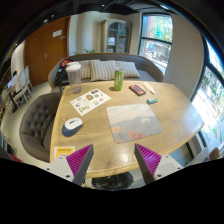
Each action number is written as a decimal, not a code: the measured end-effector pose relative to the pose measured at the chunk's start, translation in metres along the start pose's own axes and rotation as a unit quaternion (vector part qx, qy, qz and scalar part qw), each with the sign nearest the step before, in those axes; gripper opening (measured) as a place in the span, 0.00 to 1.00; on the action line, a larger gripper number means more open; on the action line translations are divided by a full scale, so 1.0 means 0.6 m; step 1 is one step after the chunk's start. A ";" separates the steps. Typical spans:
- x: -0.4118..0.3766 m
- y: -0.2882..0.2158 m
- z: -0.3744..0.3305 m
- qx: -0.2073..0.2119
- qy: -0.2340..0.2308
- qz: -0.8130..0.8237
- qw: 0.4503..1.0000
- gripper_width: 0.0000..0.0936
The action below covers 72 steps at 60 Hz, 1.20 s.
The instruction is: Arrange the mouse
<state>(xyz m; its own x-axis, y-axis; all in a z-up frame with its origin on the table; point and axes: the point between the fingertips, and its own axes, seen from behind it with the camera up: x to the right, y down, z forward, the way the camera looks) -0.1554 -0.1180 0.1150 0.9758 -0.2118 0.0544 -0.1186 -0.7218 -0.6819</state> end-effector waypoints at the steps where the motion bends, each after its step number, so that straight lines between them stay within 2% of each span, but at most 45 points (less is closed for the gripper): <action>1: 0.000 0.001 0.000 -0.001 -0.001 0.000 1.000 0.91; 13: -0.018 0.011 0.007 0.002 -0.028 -0.015 0.999 0.89; 21: -0.110 0.026 0.043 0.001 -0.084 -0.032 0.996 0.89; 36: -0.295 0.070 0.142 0.003 -0.131 -0.012 0.991 0.89; 45: -0.325 0.071 0.205 0.010 -0.111 -0.013 0.994 0.89; 50: -0.324 0.034 0.236 0.033 -0.096 -0.011 0.995 0.88; 72: -0.373 -0.065 0.330 0.039 -0.111 -0.037 0.992 0.89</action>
<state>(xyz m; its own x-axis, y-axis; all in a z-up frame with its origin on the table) -0.3329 0.0880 -0.0150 0.9987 -0.0029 -0.0503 -0.0390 -0.6756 -0.7363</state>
